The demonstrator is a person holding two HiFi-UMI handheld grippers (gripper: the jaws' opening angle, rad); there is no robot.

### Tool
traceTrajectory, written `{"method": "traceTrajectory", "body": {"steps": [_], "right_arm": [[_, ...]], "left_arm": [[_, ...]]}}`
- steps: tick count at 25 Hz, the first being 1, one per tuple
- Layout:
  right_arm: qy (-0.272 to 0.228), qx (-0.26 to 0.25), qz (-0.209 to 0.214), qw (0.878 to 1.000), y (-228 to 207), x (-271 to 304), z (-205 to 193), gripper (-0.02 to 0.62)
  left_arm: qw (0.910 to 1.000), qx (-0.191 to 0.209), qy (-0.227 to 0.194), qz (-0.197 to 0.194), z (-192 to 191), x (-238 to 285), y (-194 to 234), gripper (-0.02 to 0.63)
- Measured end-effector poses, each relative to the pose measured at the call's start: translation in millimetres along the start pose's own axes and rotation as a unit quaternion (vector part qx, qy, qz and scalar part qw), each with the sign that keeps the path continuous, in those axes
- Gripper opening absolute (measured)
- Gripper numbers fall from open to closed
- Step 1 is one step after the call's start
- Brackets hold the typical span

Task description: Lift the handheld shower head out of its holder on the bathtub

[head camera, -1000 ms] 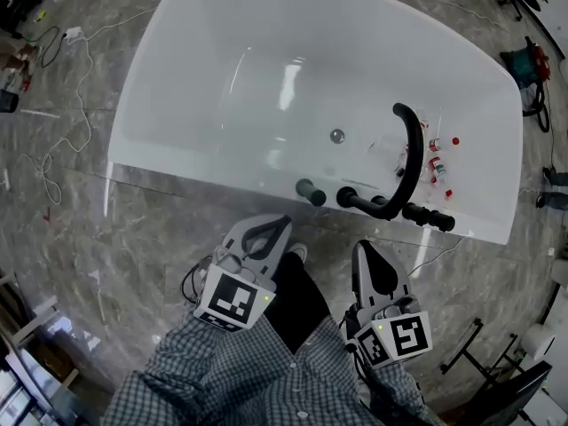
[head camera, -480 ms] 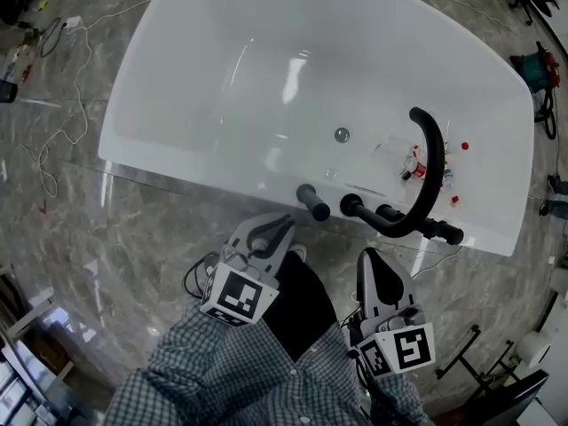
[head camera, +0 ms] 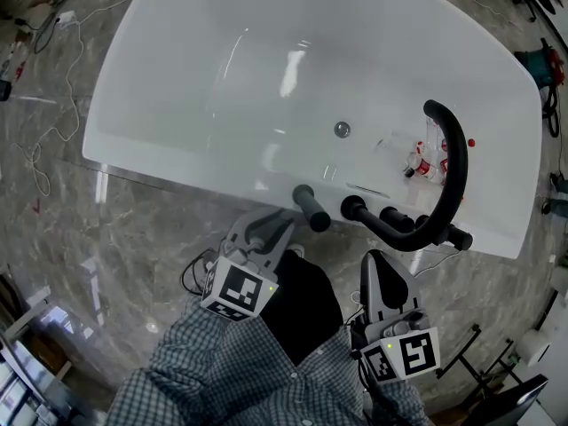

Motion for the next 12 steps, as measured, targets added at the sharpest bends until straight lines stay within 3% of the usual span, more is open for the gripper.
{"method": "traceTrajectory", "body": {"steps": [3, 8, 12], "right_arm": [[0.002, 0.003, -0.002, 1.000, -4.9, 2.7, -6.2, 0.018], [0.000, 0.015, -0.007, 1.000, -15.4, 5.4, -17.5, 0.018], [-0.004, 0.018, -0.014, 1.000, -25.7, 5.0, -21.3, 0.018]], "left_arm": [[1.0000, 0.004, -0.003, 0.000, -5.3, 11.5, -0.1, 0.074], [0.9976, 0.066, 0.018, 0.002, -21.2, 30.7, -4.4, 0.077], [0.9981, 0.059, 0.014, -0.001, -24.4, 43.0, -6.4, 0.089]]}}
Point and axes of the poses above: the fingertips, and each gripper's own axes: x forward along the fingers, y to its left, z out of its top, the point moved 3 cm from there along -x, backward along the fingers, and after that the axes turned 15 degrees about x, right-handed, at the moved point
